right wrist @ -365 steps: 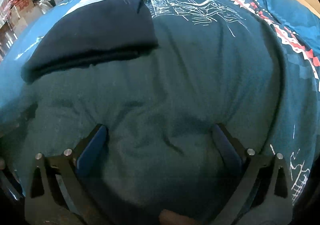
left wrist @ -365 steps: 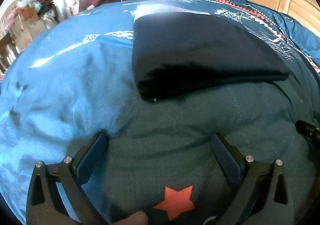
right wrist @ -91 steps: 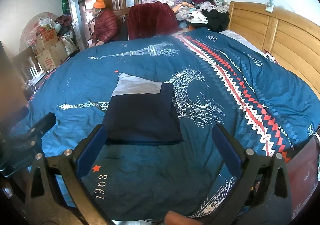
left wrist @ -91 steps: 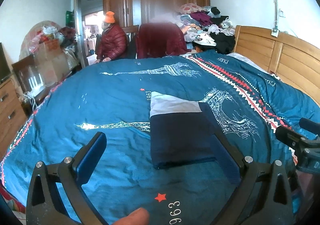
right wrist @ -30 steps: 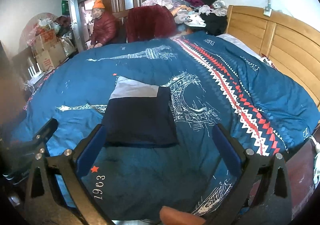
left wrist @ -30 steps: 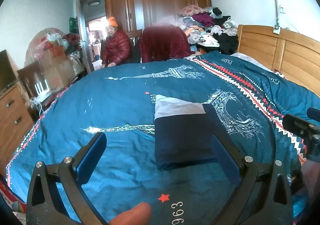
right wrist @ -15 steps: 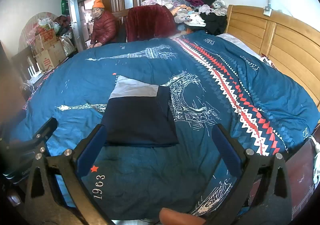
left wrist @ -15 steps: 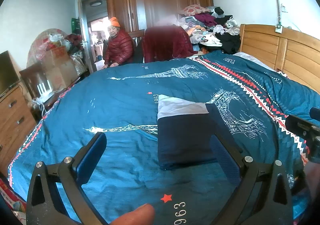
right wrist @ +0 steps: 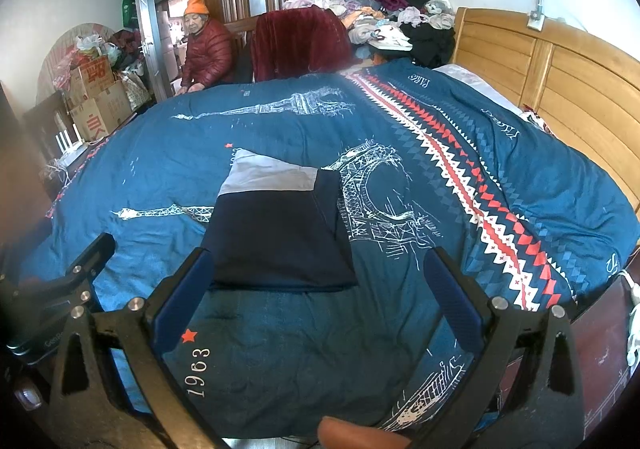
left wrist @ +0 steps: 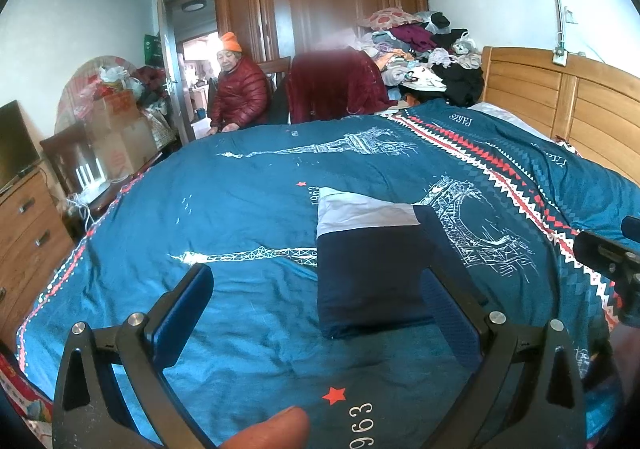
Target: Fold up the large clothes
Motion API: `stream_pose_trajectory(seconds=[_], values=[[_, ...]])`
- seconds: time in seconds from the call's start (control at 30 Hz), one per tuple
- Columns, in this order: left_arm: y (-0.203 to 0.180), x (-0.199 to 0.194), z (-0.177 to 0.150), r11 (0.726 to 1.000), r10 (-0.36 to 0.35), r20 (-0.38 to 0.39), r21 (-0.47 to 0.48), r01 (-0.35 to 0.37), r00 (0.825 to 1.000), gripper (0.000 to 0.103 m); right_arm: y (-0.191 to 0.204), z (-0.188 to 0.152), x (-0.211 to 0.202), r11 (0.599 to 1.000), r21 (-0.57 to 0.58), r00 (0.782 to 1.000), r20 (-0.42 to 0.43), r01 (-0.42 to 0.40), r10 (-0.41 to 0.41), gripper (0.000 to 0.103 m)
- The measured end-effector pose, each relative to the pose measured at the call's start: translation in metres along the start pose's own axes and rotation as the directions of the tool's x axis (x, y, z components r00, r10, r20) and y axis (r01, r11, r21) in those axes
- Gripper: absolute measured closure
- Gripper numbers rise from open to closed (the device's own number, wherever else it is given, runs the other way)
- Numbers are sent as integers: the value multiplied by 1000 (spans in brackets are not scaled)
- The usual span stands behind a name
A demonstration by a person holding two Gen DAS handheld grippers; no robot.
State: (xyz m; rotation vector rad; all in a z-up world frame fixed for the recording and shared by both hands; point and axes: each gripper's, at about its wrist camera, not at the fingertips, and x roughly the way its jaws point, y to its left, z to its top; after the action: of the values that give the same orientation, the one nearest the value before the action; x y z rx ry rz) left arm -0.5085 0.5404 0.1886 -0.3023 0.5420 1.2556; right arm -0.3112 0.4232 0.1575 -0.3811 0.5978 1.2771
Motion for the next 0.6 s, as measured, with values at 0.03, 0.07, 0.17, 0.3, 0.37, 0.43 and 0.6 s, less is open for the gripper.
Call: stream_pose_trajectory(seconds=[0.03, 0.07, 0.17, 0.3, 0.37, 0.43, 0.6], values=[[0, 0, 0, 1000, 2, 0, 0, -2, 1000, 0, 0, 0, 0, 1000, 1, 1000, 0, 0, 0, 0], [0, 0, 0, 1000, 1, 0, -1, -1, 1000, 0, 0, 0, 0, 1000, 1, 1000, 0, 0, 0, 0], [0, 0, 0, 1000, 1, 1, -1, -1, 1000, 0, 0, 1, 0, 1000, 1, 1000, 0, 0, 0, 0], [0, 1, 0, 1000, 2, -2, 1, -2, 1000, 0, -2, -5, 1, 1000, 7, 1000, -7, -1, 2, 0], [0, 1, 1, 1000, 3, -2, 2, -3, 1000, 0, -3, -6, 1, 1000, 6, 1000, -9, 0, 0, 0], [0, 1, 1, 1000, 0, -1, 0, 0, 1000, 0, -3, -6, 1, 1000, 7, 1000, -4, 2, -2, 0], [3, 3, 3, 1000, -3, 8, -5, 3, 1000, 0, -8, -10, 1, 1000, 7, 1000, 0, 5, -5, 0]])
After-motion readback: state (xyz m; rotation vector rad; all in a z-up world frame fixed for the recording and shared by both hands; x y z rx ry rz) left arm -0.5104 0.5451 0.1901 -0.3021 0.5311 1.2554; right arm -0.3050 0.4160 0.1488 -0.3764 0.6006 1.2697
